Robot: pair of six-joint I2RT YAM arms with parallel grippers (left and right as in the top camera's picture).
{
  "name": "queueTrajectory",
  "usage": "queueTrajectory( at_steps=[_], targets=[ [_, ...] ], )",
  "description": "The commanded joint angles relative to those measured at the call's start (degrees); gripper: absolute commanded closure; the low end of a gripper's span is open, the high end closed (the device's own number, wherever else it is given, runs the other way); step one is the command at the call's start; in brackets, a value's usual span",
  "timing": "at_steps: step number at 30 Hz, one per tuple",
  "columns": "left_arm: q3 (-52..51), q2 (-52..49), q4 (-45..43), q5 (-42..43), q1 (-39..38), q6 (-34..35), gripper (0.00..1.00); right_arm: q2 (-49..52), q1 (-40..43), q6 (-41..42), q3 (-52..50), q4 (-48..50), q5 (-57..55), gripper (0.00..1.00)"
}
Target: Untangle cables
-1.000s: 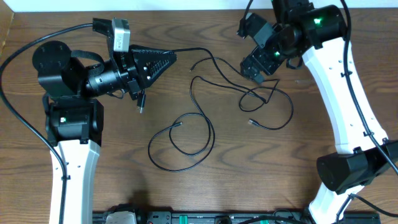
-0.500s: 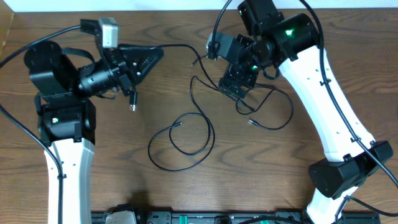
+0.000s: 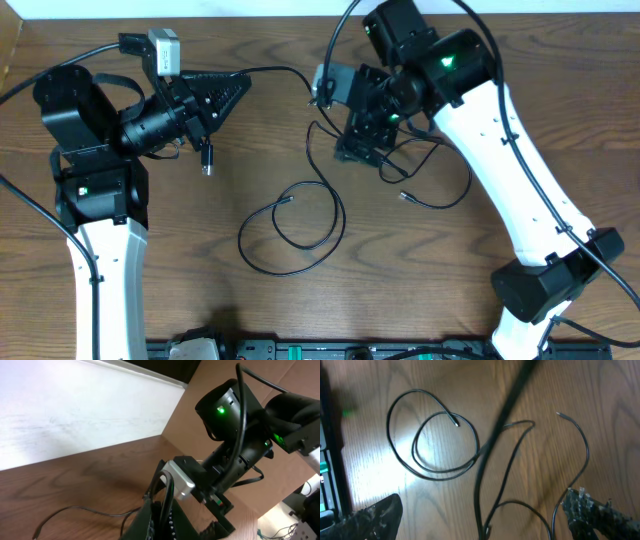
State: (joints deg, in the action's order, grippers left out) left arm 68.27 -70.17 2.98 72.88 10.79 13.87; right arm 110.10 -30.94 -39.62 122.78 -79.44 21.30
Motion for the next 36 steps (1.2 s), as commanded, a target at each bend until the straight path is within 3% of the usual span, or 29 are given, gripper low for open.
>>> queueTrajectory(
  at_steps=[1, 8, 15, 16, 21, 24, 29, 32, 34, 36],
  targets=[
    [0.42, 0.11, -0.26, -0.07, 0.31, -0.92, 0.93, -0.63, -1.14, -0.74, 0.11, 0.55, 1.36, 0.01],
    [0.42, 0.79, -0.22, 0.13, 0.28, -0.87, 0.93, 3.06, -1.27, -0.68, 0.09, 0.98, 1.38, 0.04],
    [0.42, 0.87, 0.00, 0.13, 0.31, -0.90, 0.93, 7.17, -1.27, 0.17, 0.09, 0.81, 1.33, 0.22],
    [0.42, 0.87, 0.00, 0.13, 0.31, -0.92, 0.92, 7.23, -1.25, 0.20, 0.09, 0.81, 1.22, 0.27],
    [0.42, 0.87, 0.00, 0.13, 0.31, -0.92, 0.93, 7.23, -0.87, 3.04, 0.09, 1.03, -2.54, 0.76],
    [0.42, 0.87, 0.02, 0.13, 0.28, -0.92, 0.93, 7.23, -0.52, 4.92, 0.09, 1.03, -3.93, 0.99],
    [0.42, 0.87, 0.04, 0.15, 0.31, -0.92, 0.93, 7.23, 0.20, 9.55, 0.09, 2.47, -6.93, 0.99],
    [0.42, 0.87, 0.55, 0.13, 0.31, -0.92, 0.93, 7.13, 0.72, 18.25, 0.11, 5.31, -16.83, 0.99],
    [0.42, 0.85, 2.60, 0.11, 0.28, -1.01, 0.93, 6.88, 2.34, 29.18, 0.13, 8.46, -32.50, 0.99],
    [0.42, 0.83, 4.31, -0.11, 0.28, -1.20, 0.92, 6.27, 3.69, 31.89, 0.13, 9.46, -34.75, 0.99]
  ],
)
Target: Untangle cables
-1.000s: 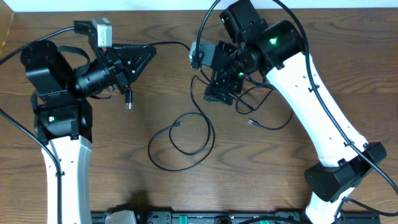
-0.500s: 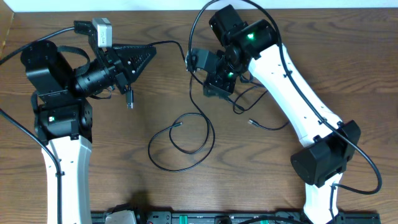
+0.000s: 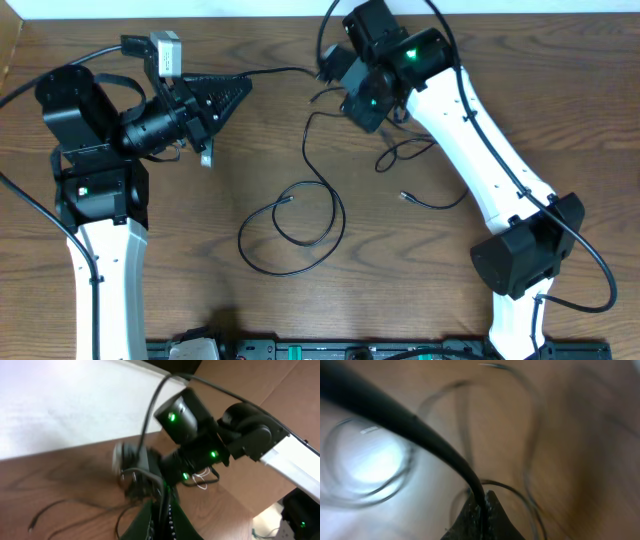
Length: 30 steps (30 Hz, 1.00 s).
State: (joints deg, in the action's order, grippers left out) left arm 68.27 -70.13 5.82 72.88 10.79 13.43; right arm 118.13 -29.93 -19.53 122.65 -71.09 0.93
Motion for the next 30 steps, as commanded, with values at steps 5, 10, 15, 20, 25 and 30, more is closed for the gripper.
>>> queueTrajectory(
  at_steps=[5, 10, 15, 20, 25, 30],
  targets=[
    [0.42, 0.28, 6.82, -1.09, 0.28, -0.98, 0.25, -4.46, 4.44, 12.66, 0.28, 2.82, -9.25, 0.99],
    [0.42, -0.70, 17.11, -9.35, 0.24, -4.24, 0.04, -8.48, 4.31, 12.63, 0.31, 5.11, -6.75, 0.99],
    [0.39, -2.34, 26.01, -14.58, -0.46, -13.07, 0.04, -14.12, 4.28, 12.68, 0.31, 8.70, -7.82, 0.99],
    [0.39, -4.39, 28.74, -15.65, -2.93, -17.38, 0.04, -19.82, 4.28, 12.83, 0.31, 12.98, -5.75, 0.99],
    [0.39, -7.34, 28.63, -15.85, -7.34, -19.47, 0.04, -25.49, 4.28, 12.15, 0.31, 18.56, -0.22, 0.99],
    [0.39, -10.82, 28.59, -16.90, -12.20, -21.46, 0.05, -29.77, 4.55, 10.99, 0.31, 24.76, -0.57, 0.99]
  ],
)
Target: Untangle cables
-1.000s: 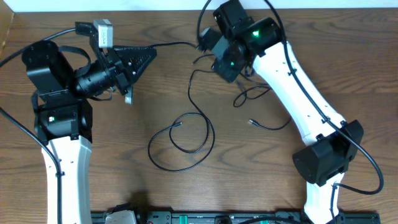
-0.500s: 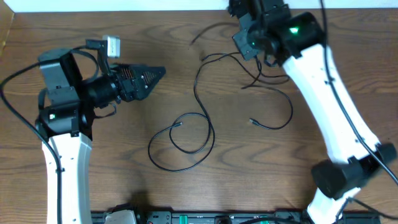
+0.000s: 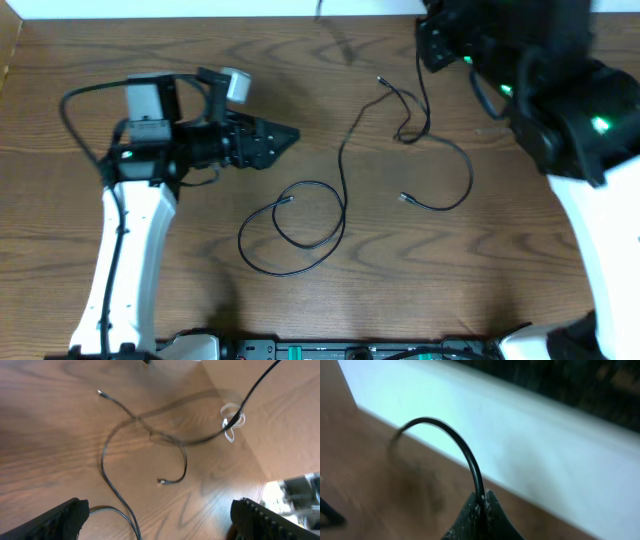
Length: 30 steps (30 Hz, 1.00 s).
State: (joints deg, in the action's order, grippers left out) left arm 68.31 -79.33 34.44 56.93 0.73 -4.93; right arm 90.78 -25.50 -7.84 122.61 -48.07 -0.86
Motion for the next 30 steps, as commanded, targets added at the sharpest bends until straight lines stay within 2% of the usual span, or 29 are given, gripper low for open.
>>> queueTrajectory(
  at_steps=[1, 3, 8, 12, 14, 18, 21, 30],
  targets=[
    [0.35, -2.40, -0.04, -0.94, -3.17, -3.56, 0.06, -3.39, 0.28, -1.05, 0.35, 3.19, 1.25, 0.99],
    [0.35, -3.67, -0.04, -0.94, -4.90, -4.55, 0.07, -4.59, 0.35, -1.03, 0.35, 4.79, 1.57, 0.99],
    [0.37, -6.60, -2.23, -1.11, -8.92, -5.16, 0.07, -5.92, 0.33, -1.03, 0.35, 6.05, 12.02, 0.99],
    [0.37, -7.82, -5.03, -1.11, -11.39, -5.27, 0.07, -5.92, 0.33, -1.01, 0.35, 5.95, 13.31, 0.99],
    [0.35, -8.15, -6.97, -1.14, -12.74, -8.02, 0.07, -5.92, 0.33, -1.01, 0.35, 5.95, 13.33, 0.99],
    [0.37, -8.50, -9.99, -1.14, -15.37, -20.02, 0.07, -5.92, 0.33, -1.01, 0.35, 5.33, 14.23, 0.99],
    [0.35, -9.07, -12.74, -1.16, -17.29, -26.25, 0.07, -5.92, 0.33, -1.01, 0.35, 4.31, 15.85, 0.99],
    [0.35, -12.44, -22.88, -10.54, -21.27, -26.99, 0.07, -5.92, 0.33, -1.27, 0.35, 0.17, 16.52, 0.99]
  ],
)
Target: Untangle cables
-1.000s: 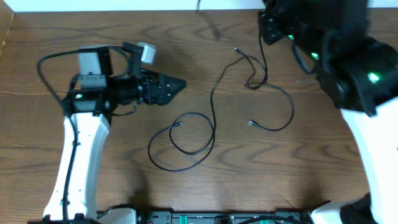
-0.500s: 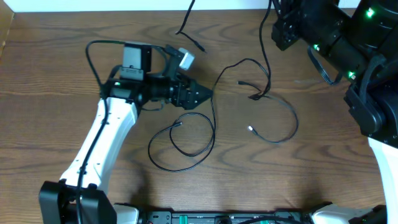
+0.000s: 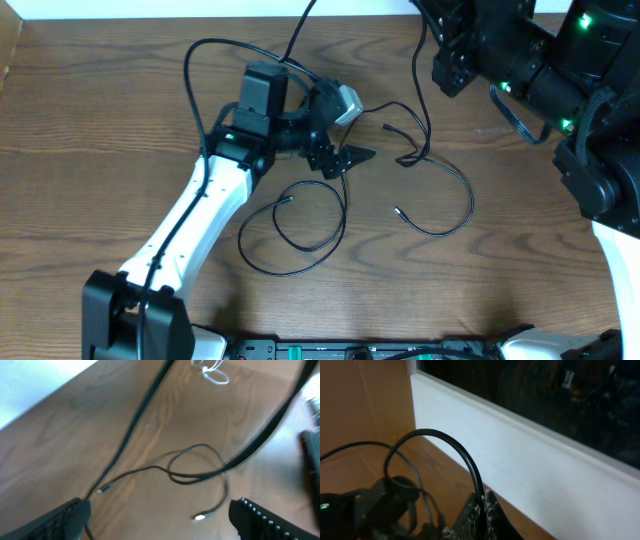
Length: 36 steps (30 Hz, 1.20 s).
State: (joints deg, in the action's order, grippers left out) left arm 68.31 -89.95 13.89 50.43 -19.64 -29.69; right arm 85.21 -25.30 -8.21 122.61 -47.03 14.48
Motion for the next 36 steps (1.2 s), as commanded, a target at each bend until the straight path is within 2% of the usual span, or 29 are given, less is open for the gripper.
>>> queueTrajectory(
  at_steps=[1, 7, 14, 16, 17, 18, 19, 20, 21, 26, 32, 36],
  targets=[
    [0.35, -2.38, -3.65, -4.02, -0.98, -2.23, 0.07, -0.35, 0.13, -0.90, 0.35, -1.38, 1.20, 0.99],
    [0.37, -6.45, -13.05, -4.00, -1.09, -1.81, 0.07, -0.35, 0.13, -1.73, 0.35, -5.33, 4.31, 0.99],
    [0.37, -13.03, -25.03, -3.98, -2.82, 1.84, 0.07, -0.37, 0.11, -1.73, 0.35, -7.04, 7.13, 0.99],
    [0.37, -15.65, -30.18, -4.00, -4.17, 4.33, 0.08, -0.35, 0.13, -1.75, 0.35, -7.82, 7.10, 0.99],
    [0.37, -16.33, -31.71, -4.00, -4.52, 4.68, 0.12, -0.35, 0.13, -1.75, 0.35, -7.98, 7.10, 0.99],
    [0.37, -17.09, -33.24, -3.98, -4.94, 4.74, 0.21, -0.35, 0.13, -1.81, 0.35, -8.13, 7.10, 0.99],
    [0.37, -17.57, -34.14, -4.00, -5.22, 4.74, 0.36, -0.35, 0.13, -2.05, 0.35, -8.26, 7.13, 0.99],
    [0.37, -17.94, -34.80, -4.00, -5.44, 4.72, 0.68, -0.35, 0.13, -2.16, 0.35, -8.37, 7.10, 0.99],
    [0.37, -18.12, -35.04, -4.00, -5.57, 4.74, 0.92, -0.35, 0.13, -2.21, 0.35, -8.55, 6.99, 0.99],
    [0.37, -18.16, -33.44, -4.02, -4.87, 5.79, 0.92, -0.35, 0.13, -2.14, 0.35, -9.29, 1.38, 0.99],
    [0.37, -18.16, -27.23, -4.02, 1.16, 10.99, 0.93, -0.35, 1.55, 1.64, 0.35, -9.77, -24.57, 0.99],
    [0.37, -18.16, -20.17, -4.00, 7.56, 11.02, 0.93, -0.35, 6.03, 2.23, 0.35, -9.70, -33.14, 0.99]
  ],
)
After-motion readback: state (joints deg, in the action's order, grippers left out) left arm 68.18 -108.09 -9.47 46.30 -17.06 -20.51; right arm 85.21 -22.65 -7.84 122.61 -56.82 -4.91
